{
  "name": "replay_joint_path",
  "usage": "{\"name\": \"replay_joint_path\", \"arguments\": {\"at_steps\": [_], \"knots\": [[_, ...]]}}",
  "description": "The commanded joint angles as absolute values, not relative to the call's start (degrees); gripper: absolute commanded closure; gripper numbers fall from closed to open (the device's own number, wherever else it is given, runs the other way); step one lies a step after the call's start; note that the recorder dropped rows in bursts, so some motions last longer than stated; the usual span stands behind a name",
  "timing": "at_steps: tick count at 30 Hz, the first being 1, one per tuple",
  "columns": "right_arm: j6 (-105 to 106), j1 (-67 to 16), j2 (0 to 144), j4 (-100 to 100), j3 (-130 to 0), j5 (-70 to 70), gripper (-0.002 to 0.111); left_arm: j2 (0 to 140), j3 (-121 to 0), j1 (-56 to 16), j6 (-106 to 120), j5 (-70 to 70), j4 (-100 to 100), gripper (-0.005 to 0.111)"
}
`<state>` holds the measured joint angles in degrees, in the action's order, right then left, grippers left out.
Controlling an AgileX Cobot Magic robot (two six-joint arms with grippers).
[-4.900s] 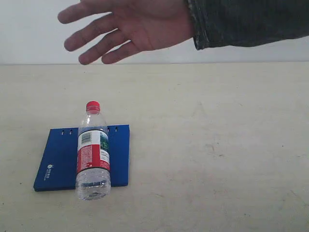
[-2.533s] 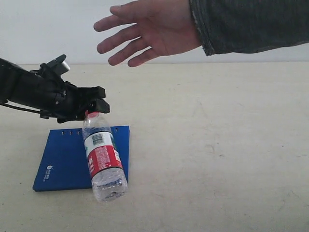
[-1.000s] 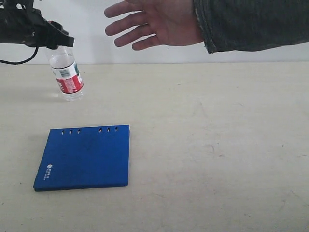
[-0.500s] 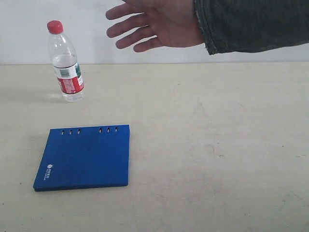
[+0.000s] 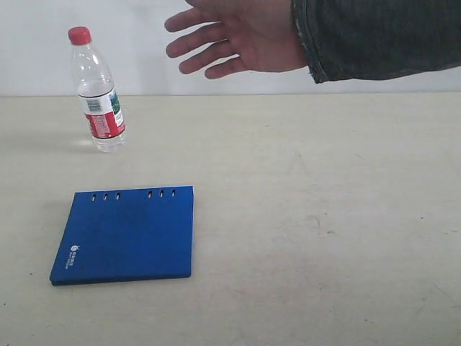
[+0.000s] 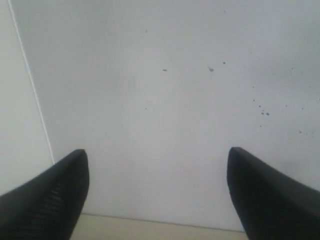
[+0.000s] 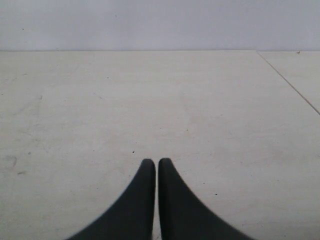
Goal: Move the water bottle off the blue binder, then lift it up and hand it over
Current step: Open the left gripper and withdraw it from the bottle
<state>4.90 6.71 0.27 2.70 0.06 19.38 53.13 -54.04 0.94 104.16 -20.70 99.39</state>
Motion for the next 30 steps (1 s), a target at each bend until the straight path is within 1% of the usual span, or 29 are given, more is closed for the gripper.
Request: {"name": "replay_joint_path", "arguments": {"at_steps": [1, 5, 7, 11, 12, 14, 16, 18, 21, 23, 30], "knots": [[7.0, 6.8, 0.4, 0.0, 0.0, 18.2, 0.109, 45.4, -49.8, 0.8, 104.6, -21.2, 99.9, 0.036], [7.6, 6.8, 0.4, 0.9, 0.0, 15.3, 0.109, 41.1, -46.6, 0.8, 104.6, -21.2, 99.9, 0.036], [6.5, 6.8, 0.4, 6.5, 0.0, 12.1, 0.109, 39.3, -44.5, 0.8, 104.6, -21.2, 99.9, 0.036], [-7.7, 6.8, 0.4, 37.0, 0.0, 4.3, 0.109, 36.9, -37.5, 0.8, 103.8, -21.2, 99.9, 0.036], [-11.7, 6.8, 0.4, 45.3, 0.0, 4.6, 0.109, 36.7, -35.2, 0.8, 102.9, -21.2, 99.9, 0.036], [-15.7, 6.8, 0.4, 55.2, 0.0, 8.2, 0.109, 36.8, -30.6, 0.8, 99.7, -21.2, 99.9, 0.039], [-16.1, 6.8, 0.4, 58.0, 0.0, 12.3, 0.109, 36.8, -26.6, 0.8, 94.3, -19.8, 99.9, 0.047], [-17.3, 6.8, 0.4, 59.4, 0.0, 17.7, 0.109, 36.8, -23.1, 0.8, 89.6, -15.3, 99.9, 0.056], [-20.0, 6.8, 0.4, 61.1, 0.0, 26.5, 0.109, 36.8, -20.0, 0.8, 88.5, -7.2, 99.9, 0.066], [-20.0, 6.8, 0.4, 60.8, 0.0, 30.3, 0.109, 36.8, -18.7, 0.8, 89.6, -4.2, 99.9, 0.073], [-19.5, 6.8, 0.4, 62.2, 0.0, 27.6, 0.109, 37.4, -17.7, 0.8, 92.6, -3.2, 99.9, 0.093]]}}
